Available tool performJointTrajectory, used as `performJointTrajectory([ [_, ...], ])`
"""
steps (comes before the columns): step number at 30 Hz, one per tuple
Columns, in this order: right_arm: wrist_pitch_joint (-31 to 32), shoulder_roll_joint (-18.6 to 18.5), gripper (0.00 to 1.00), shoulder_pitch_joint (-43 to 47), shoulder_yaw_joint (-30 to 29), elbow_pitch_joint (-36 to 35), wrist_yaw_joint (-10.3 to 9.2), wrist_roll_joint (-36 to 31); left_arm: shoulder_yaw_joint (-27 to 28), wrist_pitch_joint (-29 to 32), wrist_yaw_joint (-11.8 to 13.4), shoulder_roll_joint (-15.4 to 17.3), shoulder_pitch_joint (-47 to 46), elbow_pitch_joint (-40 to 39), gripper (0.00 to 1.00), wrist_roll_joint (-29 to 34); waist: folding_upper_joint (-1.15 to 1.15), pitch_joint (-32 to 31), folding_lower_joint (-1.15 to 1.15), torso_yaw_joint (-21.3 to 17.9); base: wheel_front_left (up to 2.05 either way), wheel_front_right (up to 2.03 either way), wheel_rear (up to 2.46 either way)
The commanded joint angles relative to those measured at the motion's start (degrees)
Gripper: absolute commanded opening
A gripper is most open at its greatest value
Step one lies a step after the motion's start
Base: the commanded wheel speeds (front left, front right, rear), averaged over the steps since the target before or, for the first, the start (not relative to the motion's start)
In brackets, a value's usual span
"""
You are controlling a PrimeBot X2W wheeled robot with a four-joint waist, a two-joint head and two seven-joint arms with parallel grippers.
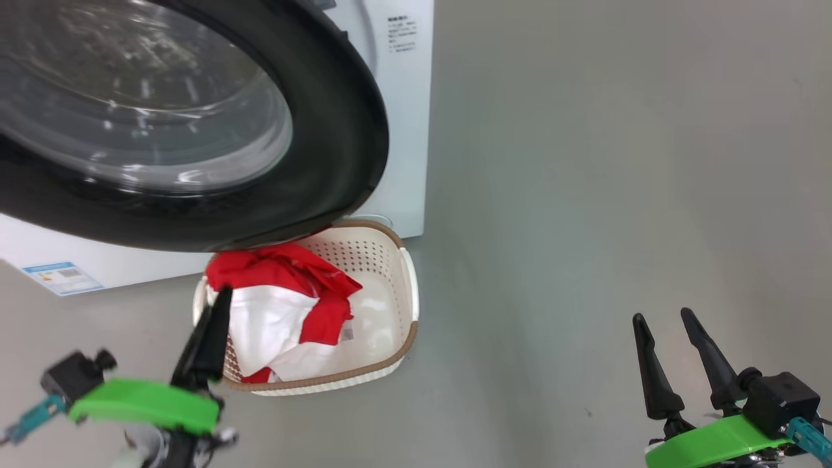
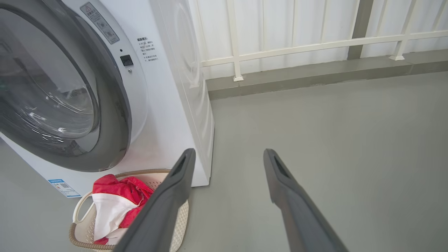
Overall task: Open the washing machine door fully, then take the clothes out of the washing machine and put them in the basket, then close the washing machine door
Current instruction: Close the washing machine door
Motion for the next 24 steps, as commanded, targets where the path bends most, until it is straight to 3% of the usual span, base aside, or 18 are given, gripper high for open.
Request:
performJointTrajectory([
  [1, -0.37, -0.72, 1.0, -0.03, 0.74, -1.18, 0.37, -0.46, 1.04, -0.96, -0.34, 2.59, 0.97, -1.13, 1.0, 1.38, 0.0, -1.28, 0.0, 1.28, 0.0, 0.0, 0.0],
  [8, -0.37, -0.77, 1.0, 1.23, -0.06, -1.12, 0.37, -0.89, 3.31, -1.91, -0.34, 3.44, 6.8, -0.63, 1.0, 7.21, 0.0, -2.76, 0.0, 2.53, 0.0, 0.0, 0.0],
  [18, -0.37, -1.49, 1.0, 2.49, -0.7, -0.7, 0.37, -0.74, 12.6, -1.94, -0.34, 0.05, 13.6, -3.74, 1.0, 26.54, 0.0, -4.58, 0.0, 3.4, 0.0, 0.0, 0.0],
  [24, -0.37, -1.94, 1.0, 3.08, -1.09, -0.69, 0.37, -0.52, 18.7, -1.94, -0.34, -2.82, 17.82, -7.82, 1.0, 43.15, 0.0, -5.75, 0.0, 3.52, 0.0, 0.0, 0.0],
])
